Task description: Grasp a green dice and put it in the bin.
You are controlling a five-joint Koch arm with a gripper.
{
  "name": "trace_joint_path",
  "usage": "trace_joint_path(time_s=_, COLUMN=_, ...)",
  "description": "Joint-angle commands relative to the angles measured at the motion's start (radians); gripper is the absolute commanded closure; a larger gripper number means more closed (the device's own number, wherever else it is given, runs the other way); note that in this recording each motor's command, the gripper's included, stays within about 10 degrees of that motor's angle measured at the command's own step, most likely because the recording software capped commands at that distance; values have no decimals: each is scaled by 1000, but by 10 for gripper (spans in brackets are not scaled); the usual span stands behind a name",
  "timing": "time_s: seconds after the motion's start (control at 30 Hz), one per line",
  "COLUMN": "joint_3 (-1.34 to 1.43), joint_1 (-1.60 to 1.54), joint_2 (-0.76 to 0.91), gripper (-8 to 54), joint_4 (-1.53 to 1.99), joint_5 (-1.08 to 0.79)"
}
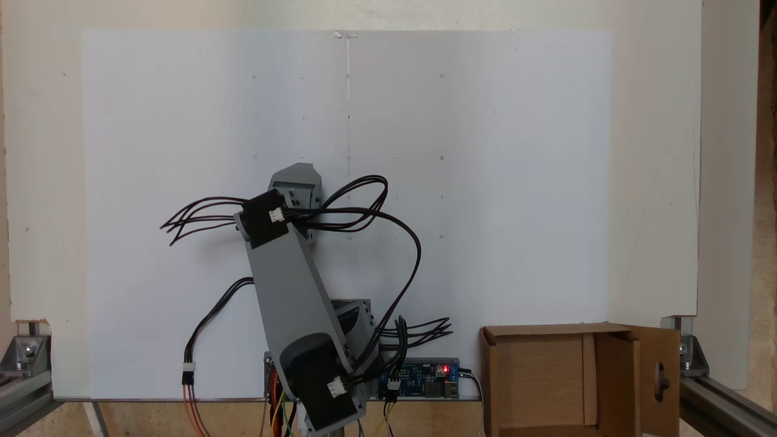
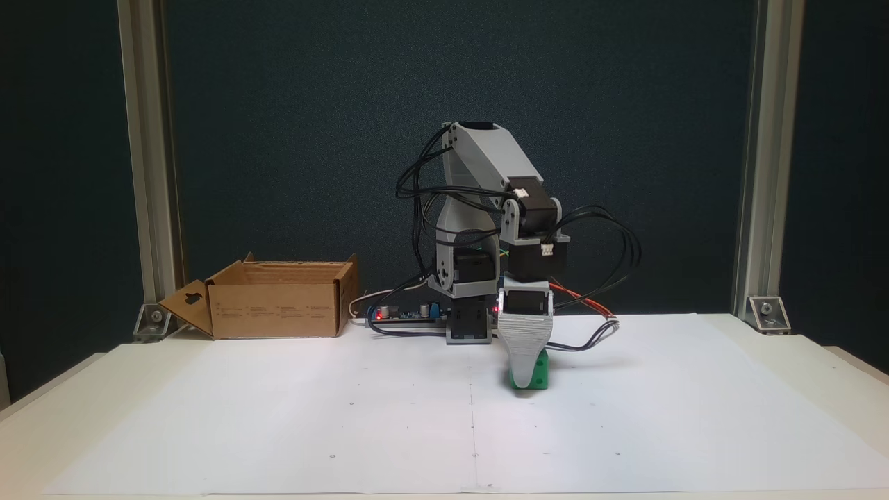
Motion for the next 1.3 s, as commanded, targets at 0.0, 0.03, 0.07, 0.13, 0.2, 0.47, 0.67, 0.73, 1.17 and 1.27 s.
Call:
trace_joint_path(time_s=0.0, joint_3=-15, joint_1=-2, joint_2=3, gripper=25, joint_4=-6, joint_5=60)
trace_joint_path(time_s=0.03, joint_3=-15, joint_1=-2, joint_2=0, gripper=25, joint_4=-8, joint_5=60)
trace_joint_path(time_s=0.07, joint_3=-15, joint_1=-2, joint_2=-6, gripper=25, joint_4=-9, joint_5=60)
trace_joint_path(time_s=0.13, joint_3=-15, joint_1=-3, joint_2=-11, gripper=26, joint_4=-14, joint_5=60)
trace_joint_path(time_s=0.2, joint_3=-15, joint_1=-3, joint_2=-11, gripper=41, joint_4=-17, joint_5=60)
trace_joint_path(time_s=0.47, joint_3=-15, joint_1=-6, joint_2=-14, gripper=91, joint_4=-23, joint_5=60)
trace_joint_path(time_s=0.67, joint_3=-15, joint_1=-8, joint_2=-14, gripper=174, joint_4=-23, joint_5=58)
trace_joint_path(time_s=0.73, joint_3=-15, joint_1=-6, joint_2=-12, gripper=217, joint_4=-23, joint_5=58)
trace_joint_path(time_s=1.17, joint_3=-44, joint_1=31, joint_2=86, gripper=335, joint_4=34, joint_5=58)
trace_joint_path(time_s=1.27, joint_3=-135, joint_1=77, joint_2=132, gripper=335, joint_4=164, joint_5=58)
